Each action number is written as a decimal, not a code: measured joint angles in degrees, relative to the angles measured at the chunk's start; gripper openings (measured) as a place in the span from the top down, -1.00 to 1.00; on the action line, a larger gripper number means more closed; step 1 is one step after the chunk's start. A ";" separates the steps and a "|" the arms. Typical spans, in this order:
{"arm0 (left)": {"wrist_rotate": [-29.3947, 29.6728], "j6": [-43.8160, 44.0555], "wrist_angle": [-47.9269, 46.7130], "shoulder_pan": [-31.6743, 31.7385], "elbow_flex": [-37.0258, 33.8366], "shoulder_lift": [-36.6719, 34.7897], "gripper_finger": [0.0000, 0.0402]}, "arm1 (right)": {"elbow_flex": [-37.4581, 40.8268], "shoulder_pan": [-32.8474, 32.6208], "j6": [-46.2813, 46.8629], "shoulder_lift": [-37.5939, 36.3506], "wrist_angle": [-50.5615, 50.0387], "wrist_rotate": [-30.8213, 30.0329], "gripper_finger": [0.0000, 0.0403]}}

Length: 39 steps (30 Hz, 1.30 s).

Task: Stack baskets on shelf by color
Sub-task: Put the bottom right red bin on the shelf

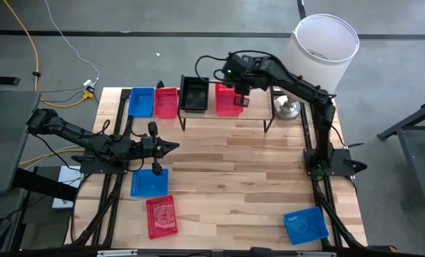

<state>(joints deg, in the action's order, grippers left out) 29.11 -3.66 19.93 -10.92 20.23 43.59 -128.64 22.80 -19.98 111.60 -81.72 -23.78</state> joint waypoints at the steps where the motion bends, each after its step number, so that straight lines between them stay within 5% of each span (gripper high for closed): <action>1: 0.10 -0.24 -0.01 0.00 0.00 0.00 1.00 | 0.02 -0.03 1.26 -0.45 -1.59 0.26 0.53; 7: 0.12 -1.22 0.01 -0.02 0.00 0.00 1.00 | 1.06 0.08 5.00 -0.92 -5.11 1.94 0.95; 16: -0.31 -1.05 -1.03 -0.02 0.00 0.00 1.00 | 15.57 1.05 5.56 -1.95 -1.50 -0.03 0.98; 25: -0.55 -1.05 -0.57 -0.02 0.00 0.00 1.00 | 33.90 3.63 3.15 -12.91 17.17 0.59 1.00; 39: -0.51 -1.01 -0.38 -0.02 0.00 0.00 1.00 | 39.36 3.31 2.38 -14.48 29.28 4.33 1.00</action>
<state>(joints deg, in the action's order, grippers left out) 28.60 -4.67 19.55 -10.94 20.23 43.59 -89.27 26.11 -17.61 97.12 -52.44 -19.44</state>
